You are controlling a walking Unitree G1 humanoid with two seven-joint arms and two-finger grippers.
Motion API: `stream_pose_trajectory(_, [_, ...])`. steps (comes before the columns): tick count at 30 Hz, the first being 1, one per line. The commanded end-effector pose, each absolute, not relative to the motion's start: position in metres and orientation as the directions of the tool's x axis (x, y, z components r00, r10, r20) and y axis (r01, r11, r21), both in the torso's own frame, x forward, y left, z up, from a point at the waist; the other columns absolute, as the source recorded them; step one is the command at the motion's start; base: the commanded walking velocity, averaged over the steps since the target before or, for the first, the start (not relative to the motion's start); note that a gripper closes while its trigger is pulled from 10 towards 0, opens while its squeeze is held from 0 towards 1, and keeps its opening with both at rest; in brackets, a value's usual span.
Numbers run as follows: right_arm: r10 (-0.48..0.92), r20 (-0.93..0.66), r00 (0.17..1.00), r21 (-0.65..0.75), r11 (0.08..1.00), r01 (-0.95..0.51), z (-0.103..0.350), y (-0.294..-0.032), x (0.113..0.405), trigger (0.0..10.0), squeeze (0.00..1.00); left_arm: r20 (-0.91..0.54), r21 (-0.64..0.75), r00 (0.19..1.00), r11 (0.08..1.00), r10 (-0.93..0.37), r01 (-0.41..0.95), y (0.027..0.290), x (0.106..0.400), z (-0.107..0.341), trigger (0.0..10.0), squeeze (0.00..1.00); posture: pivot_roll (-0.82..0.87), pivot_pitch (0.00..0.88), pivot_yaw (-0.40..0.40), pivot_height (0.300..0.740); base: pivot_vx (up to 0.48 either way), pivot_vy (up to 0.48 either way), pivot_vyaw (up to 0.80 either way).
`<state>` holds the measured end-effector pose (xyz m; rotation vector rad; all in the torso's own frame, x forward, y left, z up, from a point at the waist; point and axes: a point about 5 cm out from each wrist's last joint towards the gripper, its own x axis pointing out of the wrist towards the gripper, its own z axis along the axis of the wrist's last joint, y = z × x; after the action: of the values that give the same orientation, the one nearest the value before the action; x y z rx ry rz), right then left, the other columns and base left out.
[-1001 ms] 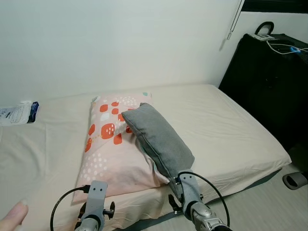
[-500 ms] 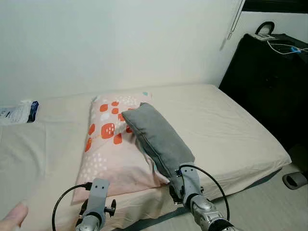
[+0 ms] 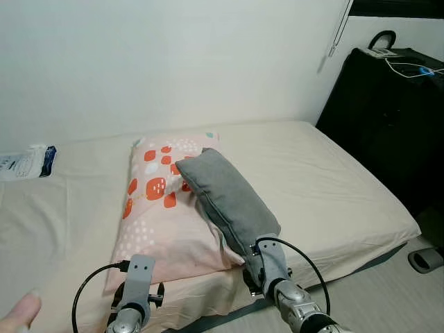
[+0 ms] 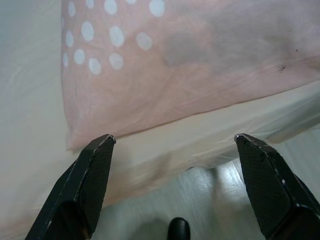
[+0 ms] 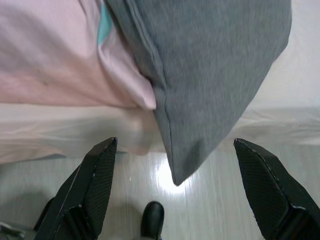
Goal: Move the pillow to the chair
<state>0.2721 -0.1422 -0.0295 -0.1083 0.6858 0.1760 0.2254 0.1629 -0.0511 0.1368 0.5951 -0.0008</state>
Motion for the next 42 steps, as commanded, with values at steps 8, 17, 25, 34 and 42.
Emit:
stream_pose_trajectory(8, [0.076,-0.619,0.782,-0.047,0.990,-0.133,-0.024,-0.152,0.278,10.0,0.00,-0.550,0.098,0.835,0.995,0.026,0.034,0.154,0.225,-0.051,10.0,0.00,0.10,0.000,-0.077,0.740,0.000,0.000,0.00])
stream_pose_trajectory(17, [0.133,-0.572,0.810,-0.029,0.983,-0.181,-0.016,-0.144,0.286,10.0,0.00,-0.548,0.081,0.835,0.997,0.042,0.004,0.150,0.216,-0.055,10.0,0.00,0.12,0.000,-0.104,0.740,0.000,0.000,0.00])
stream_pose_trajectory(25, [0.098,-0.601,0.794,-0.035,0.988,-0.149,-0.018,-0.145,0.285,10.0,0.00,-0.548,0.078,0.837,0.996,0.010,0.039,0.150,0.222,-0.052,10.0,0.00,0.09,0.000,-0.092,0.740,0.000,0.000,0.00])
stream_pose_trajectory(34, [0.130,-0.615,0.778,-0.051,0.978,-0.203,-0.021,-0.142,0.283,10.0,0.00,-0.555,0.079,0.832,0.996,0.005,0.047,0.150,0.222,-0.053,10.0,0.00,0.06,0.000,-0.067,0.740,0.000,0.000,0.00])
stream_pose_trajectory(42, [0.106,-0.631,0.768,-0.034,0.986,-0.163,-0.023,-0.144,0.281,10.0,0.00,-0.563,0.076,0.827,0.996,0.006,0.045,0.149,0.220,-0.054,10.0,0.00,0.06,0.000,-0.078,0.740,0.000,0.000,0.00])
